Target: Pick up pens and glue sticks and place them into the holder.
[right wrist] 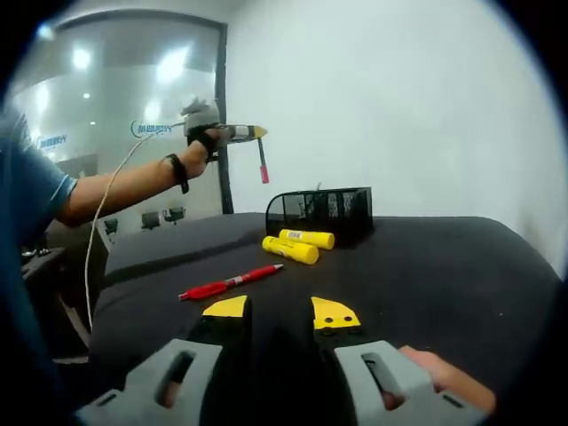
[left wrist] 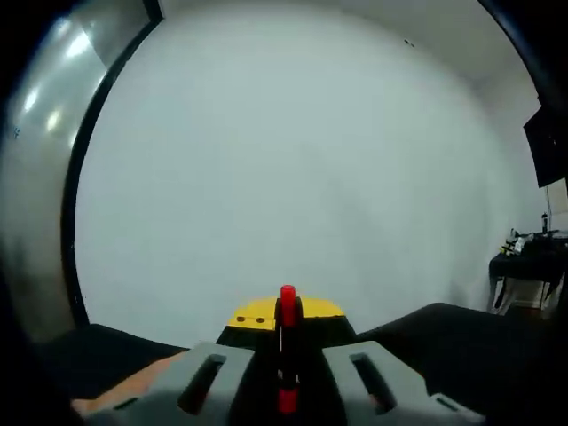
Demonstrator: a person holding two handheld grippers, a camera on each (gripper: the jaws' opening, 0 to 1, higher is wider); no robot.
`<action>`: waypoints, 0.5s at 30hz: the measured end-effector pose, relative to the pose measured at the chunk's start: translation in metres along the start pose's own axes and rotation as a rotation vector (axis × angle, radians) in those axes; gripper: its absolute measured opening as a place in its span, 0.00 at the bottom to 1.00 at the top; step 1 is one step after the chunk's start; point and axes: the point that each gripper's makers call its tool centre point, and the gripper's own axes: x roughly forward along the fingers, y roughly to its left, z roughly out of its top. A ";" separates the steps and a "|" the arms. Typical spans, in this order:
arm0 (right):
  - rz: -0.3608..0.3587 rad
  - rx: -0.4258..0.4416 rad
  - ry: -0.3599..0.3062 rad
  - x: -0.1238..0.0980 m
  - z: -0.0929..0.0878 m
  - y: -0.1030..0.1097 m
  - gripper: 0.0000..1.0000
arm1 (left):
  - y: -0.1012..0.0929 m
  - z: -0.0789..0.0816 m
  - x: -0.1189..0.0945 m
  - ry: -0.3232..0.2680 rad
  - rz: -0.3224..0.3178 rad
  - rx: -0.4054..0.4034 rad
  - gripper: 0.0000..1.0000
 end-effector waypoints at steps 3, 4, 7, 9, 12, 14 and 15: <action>0.002 -0.001 -0.002 -0.001 0.001 0.001 0.23 | 0.000 -0.003 0.015 0.002 -0.005 -0.014 0.06; 0.000 -0.001 -0.004 -0.001 0.001 0.001 0.24 | 0.000 -0.004 0.021 0.004 -0.007 -0.015 0.06; 0.003 0.001 -0.011 -0.001 0.002 0.001 0.26 | 0.002 -0.007 0.036 0.003 -0.005 -0.022 0.06; 0.005 0.000 -0.007 0.000 0.001 0.002 0.27 | 0.004 -0.008 0.044 0.000 -0.004 -0.031 0.06; 0.006 0.002 -0.006 0.001 0.001 0.003 0.27 | 0.006 -0.013 0.051 0.002 -0.003 -0.049 0.06; 0.006 0.004 -0.009 0.000 0.002 0.004 0.28 | 0.007 -0.019 0.059 0.007 -0.003 -0.057 0.06; 0.007 0.007 -0.014 0.000 0.003 0.004 0.28 | 0.009 -0.022 0.062 0.008 -0.002 -0.059 0.06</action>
